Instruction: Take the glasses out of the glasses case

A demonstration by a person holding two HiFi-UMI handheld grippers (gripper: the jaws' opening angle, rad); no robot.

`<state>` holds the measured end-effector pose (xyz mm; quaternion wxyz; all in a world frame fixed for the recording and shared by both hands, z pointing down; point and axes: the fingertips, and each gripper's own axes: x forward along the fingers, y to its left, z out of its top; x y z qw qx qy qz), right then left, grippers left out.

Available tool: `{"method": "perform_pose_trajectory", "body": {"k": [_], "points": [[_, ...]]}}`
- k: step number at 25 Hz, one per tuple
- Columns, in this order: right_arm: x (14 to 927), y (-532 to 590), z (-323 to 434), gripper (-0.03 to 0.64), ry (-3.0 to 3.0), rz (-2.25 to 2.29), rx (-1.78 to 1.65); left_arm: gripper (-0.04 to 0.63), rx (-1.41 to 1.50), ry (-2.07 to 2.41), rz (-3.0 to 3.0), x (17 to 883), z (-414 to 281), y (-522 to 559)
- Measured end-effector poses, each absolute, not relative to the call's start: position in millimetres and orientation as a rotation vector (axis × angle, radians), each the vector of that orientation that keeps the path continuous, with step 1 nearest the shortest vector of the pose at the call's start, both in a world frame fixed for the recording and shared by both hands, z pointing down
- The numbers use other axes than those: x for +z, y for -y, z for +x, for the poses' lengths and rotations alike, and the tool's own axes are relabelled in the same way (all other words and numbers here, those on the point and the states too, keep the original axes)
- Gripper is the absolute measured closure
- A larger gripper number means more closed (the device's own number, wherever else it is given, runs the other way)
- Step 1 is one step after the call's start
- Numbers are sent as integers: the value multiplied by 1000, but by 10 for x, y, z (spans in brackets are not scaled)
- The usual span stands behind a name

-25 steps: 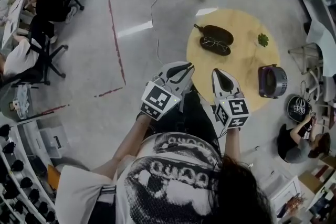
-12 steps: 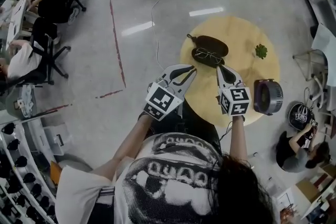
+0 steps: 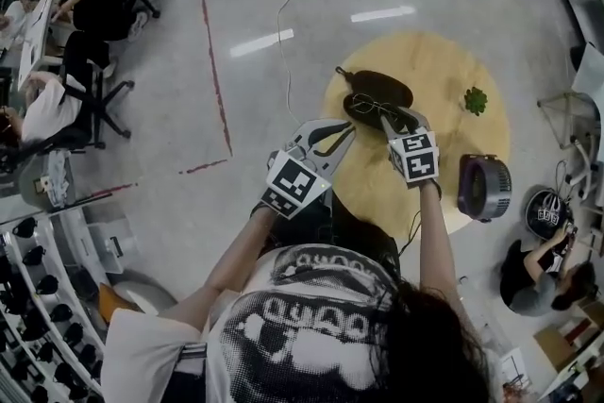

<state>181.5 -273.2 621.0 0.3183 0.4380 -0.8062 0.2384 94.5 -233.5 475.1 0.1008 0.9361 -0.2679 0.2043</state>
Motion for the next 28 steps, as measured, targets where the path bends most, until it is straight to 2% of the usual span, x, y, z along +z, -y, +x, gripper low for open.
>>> {"method": "perform_pose_trajectory", "body": {"k": [6, 12, 18, 20, 28], "points": [[6558, 2828, 1807, 386, 2043, 1059, 593, 563, 644, 785, 2751, 4857, 967, 2335], [6702, 2874, 1792, 350, 1997, 997, 585, 563, 660, 800, 2739, 4866, 949, 2322], [6771, 2865, 1756, 350, 1957, 994, 514, 563, 670, 810, 2730, 4896, 927, 2311], [6762, 2868, 1768, 382, 1953, 1001, 501, 563, 673, 813, 2725, 4905, 928, 2305], [6591, 2820, 1732, 399, 1996, 1034, 476, 563, 685, 827, 2713, 4921, 908, 2330]]}}
